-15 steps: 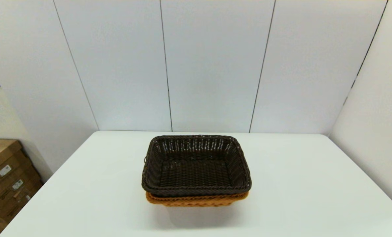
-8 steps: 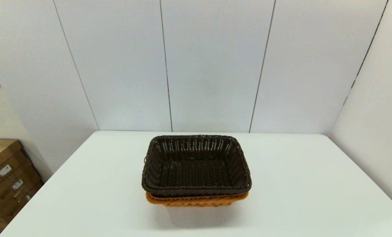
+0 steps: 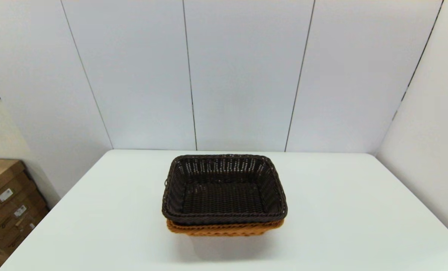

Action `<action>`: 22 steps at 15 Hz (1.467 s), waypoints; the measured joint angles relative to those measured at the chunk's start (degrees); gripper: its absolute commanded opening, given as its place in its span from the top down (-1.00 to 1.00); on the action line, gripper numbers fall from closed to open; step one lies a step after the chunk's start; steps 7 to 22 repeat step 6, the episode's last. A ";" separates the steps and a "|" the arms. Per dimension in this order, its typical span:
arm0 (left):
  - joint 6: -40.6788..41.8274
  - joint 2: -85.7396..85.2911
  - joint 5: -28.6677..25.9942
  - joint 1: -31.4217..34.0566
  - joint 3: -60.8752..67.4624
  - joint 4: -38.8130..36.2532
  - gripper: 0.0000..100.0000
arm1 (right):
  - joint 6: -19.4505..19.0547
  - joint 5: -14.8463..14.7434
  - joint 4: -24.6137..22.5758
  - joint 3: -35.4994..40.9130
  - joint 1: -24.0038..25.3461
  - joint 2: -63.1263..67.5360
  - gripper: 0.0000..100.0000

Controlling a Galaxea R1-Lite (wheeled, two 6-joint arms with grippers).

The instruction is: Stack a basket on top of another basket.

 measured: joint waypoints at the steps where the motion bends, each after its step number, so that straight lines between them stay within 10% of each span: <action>1: 0.00 0.00 0.00 0.00 0.00 0.00 -1.00 | 0.05 0.00 0.02 0.00 0.00 0.00 -1.00; 22: 0.00 0.00 0.01 0.00 0.00 0.01 -1.00 | -0.15 -0.11 -0.06 0.00 0.00 0.00 -1.00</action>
